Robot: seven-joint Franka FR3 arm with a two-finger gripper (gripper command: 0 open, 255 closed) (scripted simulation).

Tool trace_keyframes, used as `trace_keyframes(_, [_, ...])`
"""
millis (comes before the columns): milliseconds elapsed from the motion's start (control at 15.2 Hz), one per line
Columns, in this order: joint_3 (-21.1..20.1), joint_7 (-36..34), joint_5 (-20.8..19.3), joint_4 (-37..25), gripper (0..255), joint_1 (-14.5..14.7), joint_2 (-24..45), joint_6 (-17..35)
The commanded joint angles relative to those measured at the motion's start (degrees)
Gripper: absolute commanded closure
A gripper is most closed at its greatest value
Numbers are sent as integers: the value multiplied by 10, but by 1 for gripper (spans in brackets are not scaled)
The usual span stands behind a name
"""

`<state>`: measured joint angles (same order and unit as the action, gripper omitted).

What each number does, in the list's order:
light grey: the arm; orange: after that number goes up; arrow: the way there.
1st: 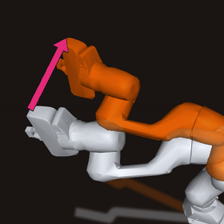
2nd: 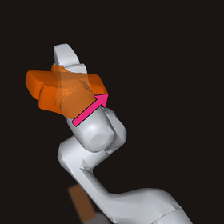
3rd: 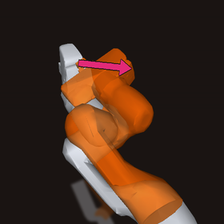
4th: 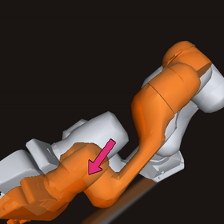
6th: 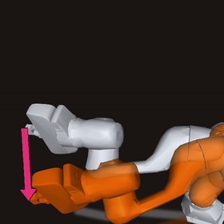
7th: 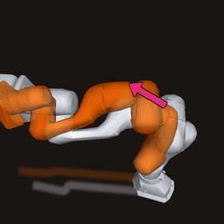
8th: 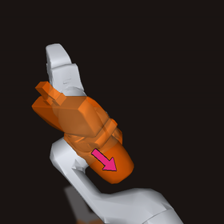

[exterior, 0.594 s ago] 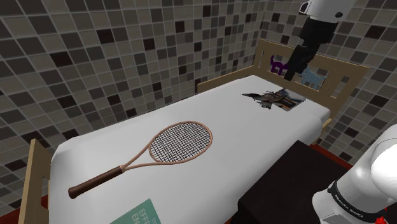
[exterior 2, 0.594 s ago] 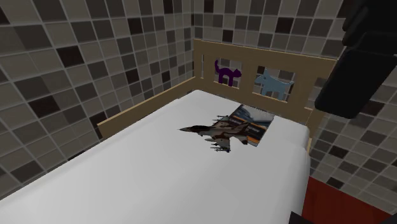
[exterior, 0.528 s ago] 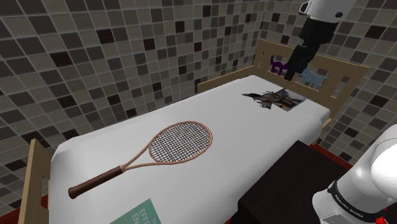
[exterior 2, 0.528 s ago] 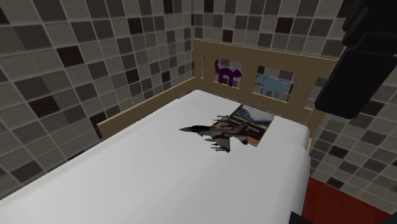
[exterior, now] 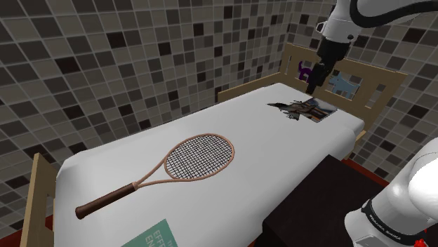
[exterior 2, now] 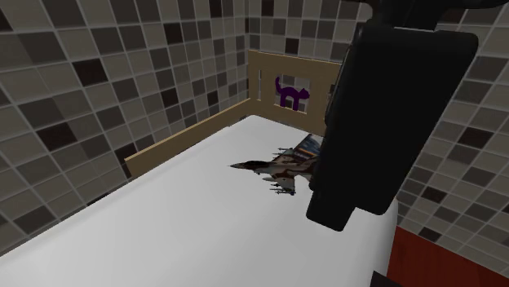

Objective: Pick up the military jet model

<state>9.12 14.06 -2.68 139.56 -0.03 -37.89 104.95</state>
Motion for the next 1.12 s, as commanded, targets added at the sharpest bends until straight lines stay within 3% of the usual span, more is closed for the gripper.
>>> trace_keyframes(0, [18,27,-11,1,0,-3,30,29])
trace_keyframes(528, [84,132,-30,-35,0,-5,179,138])
trace_keyframes(1056, [134,248,4,-120,0,-7,355,221])
